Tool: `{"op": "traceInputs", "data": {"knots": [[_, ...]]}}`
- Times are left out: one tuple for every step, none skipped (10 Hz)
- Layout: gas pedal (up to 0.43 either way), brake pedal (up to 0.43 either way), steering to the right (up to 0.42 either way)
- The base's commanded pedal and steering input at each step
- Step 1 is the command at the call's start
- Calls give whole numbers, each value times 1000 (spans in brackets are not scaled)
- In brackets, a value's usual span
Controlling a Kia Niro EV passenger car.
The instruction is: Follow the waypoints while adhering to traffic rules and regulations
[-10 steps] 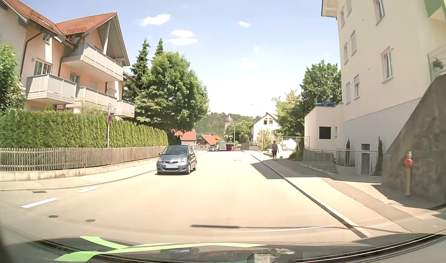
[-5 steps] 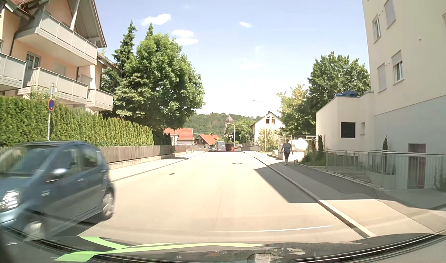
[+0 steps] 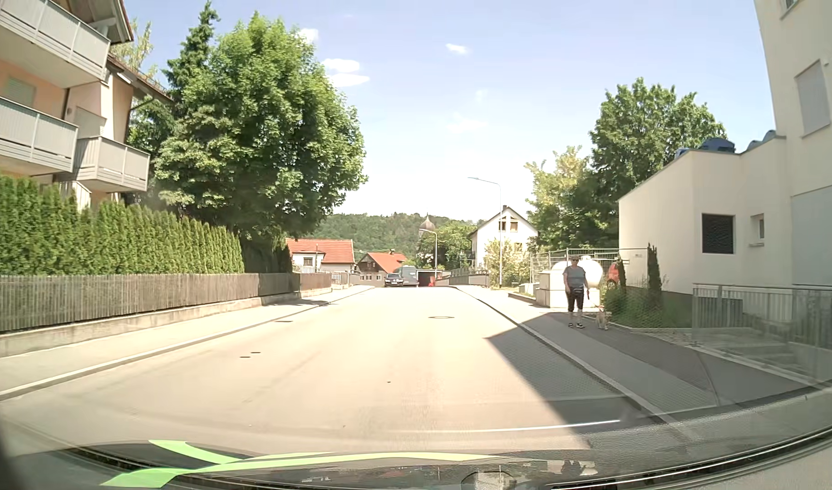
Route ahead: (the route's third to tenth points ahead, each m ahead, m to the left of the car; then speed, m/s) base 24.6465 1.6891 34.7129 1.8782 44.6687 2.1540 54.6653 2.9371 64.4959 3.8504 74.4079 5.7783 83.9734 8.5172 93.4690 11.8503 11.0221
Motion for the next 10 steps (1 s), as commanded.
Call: {"op": "traceInputs", "data": {"knots": [[79,0,3],[79,0,3],[87,0,3],[87,0,4],[87,0,5],[87,0,5],[87,0,4],[87,0,4],[87,0,1],[87,0,-4]]}}
